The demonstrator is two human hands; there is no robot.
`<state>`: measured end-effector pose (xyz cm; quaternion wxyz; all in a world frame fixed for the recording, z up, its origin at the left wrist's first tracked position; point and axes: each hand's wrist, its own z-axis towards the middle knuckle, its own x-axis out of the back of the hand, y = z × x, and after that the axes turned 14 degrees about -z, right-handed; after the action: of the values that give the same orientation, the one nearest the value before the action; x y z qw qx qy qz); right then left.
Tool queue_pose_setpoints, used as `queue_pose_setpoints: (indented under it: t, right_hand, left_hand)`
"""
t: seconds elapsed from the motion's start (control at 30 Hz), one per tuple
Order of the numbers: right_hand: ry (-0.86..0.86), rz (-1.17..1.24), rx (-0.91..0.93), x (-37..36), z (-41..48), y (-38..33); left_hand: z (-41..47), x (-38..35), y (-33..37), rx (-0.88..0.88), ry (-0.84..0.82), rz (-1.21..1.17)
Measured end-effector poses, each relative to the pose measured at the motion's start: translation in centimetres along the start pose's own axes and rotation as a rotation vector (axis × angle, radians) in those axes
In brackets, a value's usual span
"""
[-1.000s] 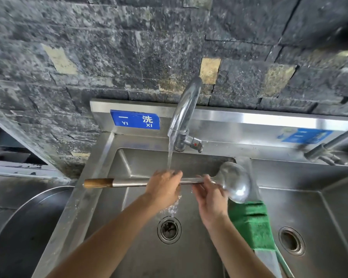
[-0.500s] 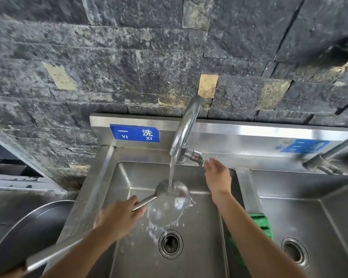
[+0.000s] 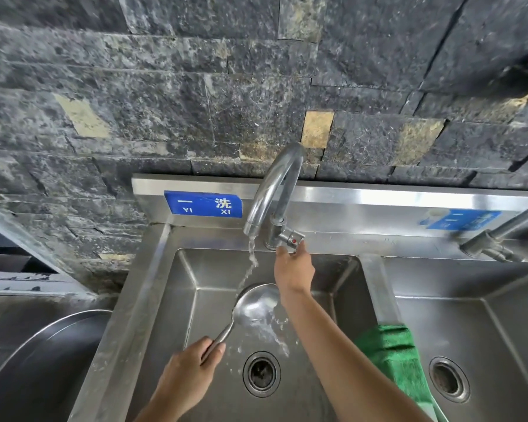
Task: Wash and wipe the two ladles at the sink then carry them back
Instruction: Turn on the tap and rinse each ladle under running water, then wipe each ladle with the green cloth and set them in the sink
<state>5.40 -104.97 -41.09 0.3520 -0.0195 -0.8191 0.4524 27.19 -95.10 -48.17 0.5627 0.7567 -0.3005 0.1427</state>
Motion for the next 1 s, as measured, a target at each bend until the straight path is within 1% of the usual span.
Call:
queue_pose_setpoints:
  t: [0.17, 0.23, 0.37, 0.43, 0.5, 0.57, 0.67, 0.7, 0.73, 0.77, 0.83, 0.87, 0.93, 1.0]
  right_hand:
    - [0.005, -0.039, 0.020, -0.2, 0.1, 0.4]
    - [-0.028, -0.061, 0.037, 0.7, 0.1, 0.5]
    - [-0.145, -0.125, 0.079, 3.5, 0.1, 1.1]
    - [-0.141, -0.148, 0.108, 5.2, 0.1, 3.0]
    - [-0.094, -0.216, 0.097, 7.8, -0.2, 6.0]
    - [0.022, -0.333, 0.102, 10.8, -0.6, 9.4]
    - [0.229, -0.395, -0.023, 15.4, -0.4, 15.7]
    - [0.266, -0.404, -0.062, 16.8, -0.3, 17.9]
    - [0.267, -0.431, -0.104, 17.9, 0.0, 19.8]
    - [0.221, -0.475, -0.153, 18.7, 0.2, 21.7]
    - [0.026, -0.553, -0.263, 20.0, -0.2, 24.1]
    - [-0.076, -0.548, -0.308, 20.3, -0.4, 25.1]
    - [-0.216, -0.433, -0.342, 19.9, -0.4, 26.8]
    - [-0.223, -0.257, -0.344, 19.2, 0.2, 28.7]
  left_hand:
    - [-0.4, 0.8, -0.1, 0.013, 0.030, 0.006]
    - [-0.7, 1.0, 0.2, 0.000, 0.028, 0.015]
    - [-0.9, 0.4, 0.1, 0.000, 0.032, 0.056]
    - [-1.1, -0.3, 0.4, -0.020, 0.031, 0.066]
    - [-1.2, -1.4, 1.1, -0.057, 0.006, 0.047]
    - [-1.3, -2.7, 1.6, -0.082, -0.032, 0.030]
    - [-1.4, -5.3, 2.7, -0.084, -0.087, -0.005]
    - [-1.6, -6.2, 3.2, -0.081, -0.104, -0.011]
    - [-1.9, -7.0, 3.9, -0.079, -0.117, -0.020]
    - [-2.1, -7.6, 4.7, -0.076, -0.129, -0.042]
    - [-2.7, -9.1, 6.2, -0.050, -0.161, -0.122]
    - [-3.0, -9.8, 6.8, -0.033, -0.177, -0.153]
    - [-3.5, -10.9, 7.6, -0.015, -0.197, -0.164]
    - [-3.9, -11.9, 8.2, -0.008, -0.221, -0.159]
